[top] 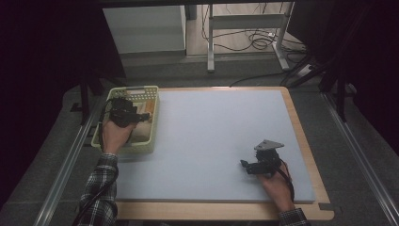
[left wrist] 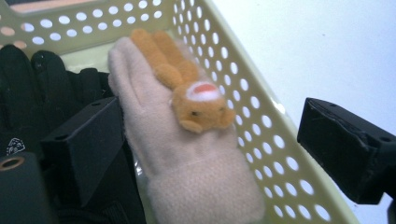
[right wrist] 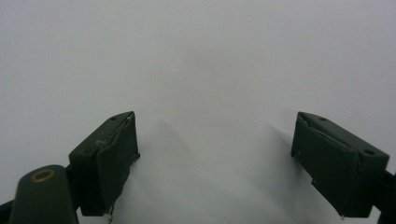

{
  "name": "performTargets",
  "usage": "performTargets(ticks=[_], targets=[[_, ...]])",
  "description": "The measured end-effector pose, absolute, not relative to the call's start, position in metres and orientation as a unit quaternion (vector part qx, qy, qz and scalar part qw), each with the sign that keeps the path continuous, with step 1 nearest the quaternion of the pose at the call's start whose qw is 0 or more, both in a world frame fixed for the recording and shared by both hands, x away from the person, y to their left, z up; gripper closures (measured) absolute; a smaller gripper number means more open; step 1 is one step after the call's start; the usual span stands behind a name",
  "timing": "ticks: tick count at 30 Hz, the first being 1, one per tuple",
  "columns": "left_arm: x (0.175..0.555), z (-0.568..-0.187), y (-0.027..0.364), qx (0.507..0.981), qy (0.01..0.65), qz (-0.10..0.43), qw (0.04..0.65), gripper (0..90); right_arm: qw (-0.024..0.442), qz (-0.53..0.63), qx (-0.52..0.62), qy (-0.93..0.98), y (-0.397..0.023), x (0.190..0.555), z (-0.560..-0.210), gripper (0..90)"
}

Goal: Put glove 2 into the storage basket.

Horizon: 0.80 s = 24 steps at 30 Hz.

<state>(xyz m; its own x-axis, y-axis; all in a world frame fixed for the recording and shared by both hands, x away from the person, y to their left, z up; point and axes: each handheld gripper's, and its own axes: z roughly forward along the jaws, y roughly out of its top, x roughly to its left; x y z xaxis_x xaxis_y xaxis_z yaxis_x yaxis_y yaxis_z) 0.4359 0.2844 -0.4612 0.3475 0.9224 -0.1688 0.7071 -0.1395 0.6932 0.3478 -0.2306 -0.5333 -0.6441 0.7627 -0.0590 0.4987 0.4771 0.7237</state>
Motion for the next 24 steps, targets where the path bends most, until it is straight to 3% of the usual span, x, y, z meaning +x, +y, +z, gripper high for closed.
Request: performTargets(ticks=[7, 24], targets=[[0.425, -0.456, 0.281, 0.754, 0.529, 0.159, 0.355, 2.7, 0.191, 0.346, 0.376, 0.838, -0.230, 0.348, -0.533, 14.2], [0.401, -0.449, 0.280, 0.771, 0.495, 0.163, 0.365, 1.1, 0.192, 0.346, 0.376, 0.838, -0.230, 0.348, -0.533, 14.2]])
